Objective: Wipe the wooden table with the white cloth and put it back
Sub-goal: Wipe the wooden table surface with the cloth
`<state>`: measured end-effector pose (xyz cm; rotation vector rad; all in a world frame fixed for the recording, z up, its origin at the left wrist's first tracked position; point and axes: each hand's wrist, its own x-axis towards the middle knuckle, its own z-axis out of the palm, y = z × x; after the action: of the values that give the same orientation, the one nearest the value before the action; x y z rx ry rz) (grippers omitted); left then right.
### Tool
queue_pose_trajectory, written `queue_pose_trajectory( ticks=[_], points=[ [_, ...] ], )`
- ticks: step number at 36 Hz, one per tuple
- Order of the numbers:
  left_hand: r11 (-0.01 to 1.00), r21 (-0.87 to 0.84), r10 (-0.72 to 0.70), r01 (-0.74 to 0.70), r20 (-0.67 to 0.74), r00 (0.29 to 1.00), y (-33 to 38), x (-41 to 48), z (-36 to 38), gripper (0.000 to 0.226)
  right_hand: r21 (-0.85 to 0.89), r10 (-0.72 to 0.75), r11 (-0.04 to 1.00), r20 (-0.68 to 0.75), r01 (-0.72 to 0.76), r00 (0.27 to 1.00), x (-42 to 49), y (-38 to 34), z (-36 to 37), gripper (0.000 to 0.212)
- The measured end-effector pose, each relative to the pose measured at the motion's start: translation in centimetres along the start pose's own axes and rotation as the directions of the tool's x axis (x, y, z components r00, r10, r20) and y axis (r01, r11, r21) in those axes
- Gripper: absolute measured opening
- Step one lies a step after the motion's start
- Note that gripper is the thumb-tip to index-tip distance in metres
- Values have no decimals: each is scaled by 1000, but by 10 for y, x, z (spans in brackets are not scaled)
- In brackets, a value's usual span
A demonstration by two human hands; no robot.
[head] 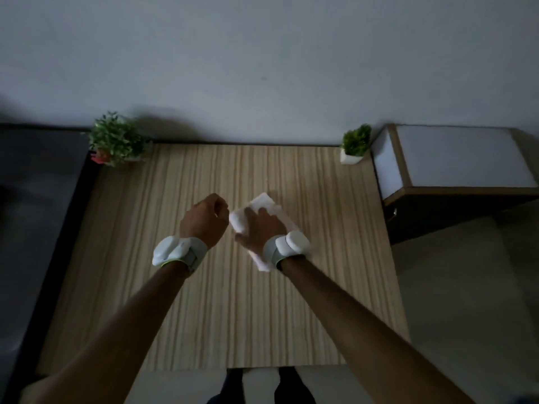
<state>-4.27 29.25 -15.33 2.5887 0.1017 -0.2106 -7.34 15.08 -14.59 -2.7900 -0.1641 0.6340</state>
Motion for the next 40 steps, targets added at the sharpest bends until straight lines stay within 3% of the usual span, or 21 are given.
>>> queue_pose_trajectory(
  ticks=[1,4,7,9,11,14,18,24,27,29,31,32,36,38,40],
  points=[
    [1000,13,7,-6,-12,1000,-7,-2,5,15,-16,-23,1000,42,24,999,-5,-1,6,41],
    [993,116,26,-29,28,999,-56,-9,19,22,-204,-174,969,-155,141,972,2,-6,37,31],
    [980,182,73,-83,63,995,-83,-17,26,36,-299,-274,936,-288,185,918,8,0,47,41],
    [974,193,100,-119,108,989,-100,-18,30,46,-324,-296,926,-300,195,907,15,2,66,50],
    [966,203,129,-160,159,979,-116,-15,34,54,-295,-238,940,-207,171,949,21,2,85,67],
    [950,241,155,-199,188,970,-130,-14,34,58,-252,-176,958,-154,134,972,35,-5,102,76],
    [926,280,198,-253,210,957,-140,-14,39,67,-166,-130,981,-163,103,978,71,-11,95,78],
    [936,213,231,-280,226,946,-146,-11,37,69,-94,148,978,-316,-186,937,42,10,104,79],
    [943,195,234,-270,191,953,-147,-13,39,63,-95,100,986,-293,-133,951,12,-19,124,73],
    [948,182,236,-262,153,960,-149,-14,43,59,-66,7,997,-294,-27,956,27,-41,115,57],
    [957,168,221,-236,106,970,-149,-14,45,56,-148,-96,988,-319,50,943,58,-56,99,36],
    [961,168,208,-221,92,974,-150,-14,45,55,-156,-104,986,-309,58,945,73,-60,89,36],
    [959,164,211,-230,121,970,-148,-11,42,54,-109,41,990,-393,-91,918,96,-10,77,53],
    [961,161,206,-227,132,969,-147,-11,41,55,-90,181,971,-334,-222,925,70,15,87,73],
    [961,162,202,-222,130,971,-146,-12,41,57,-64,212,967,-337,-247,917,37,13,109,76]
  ],
)
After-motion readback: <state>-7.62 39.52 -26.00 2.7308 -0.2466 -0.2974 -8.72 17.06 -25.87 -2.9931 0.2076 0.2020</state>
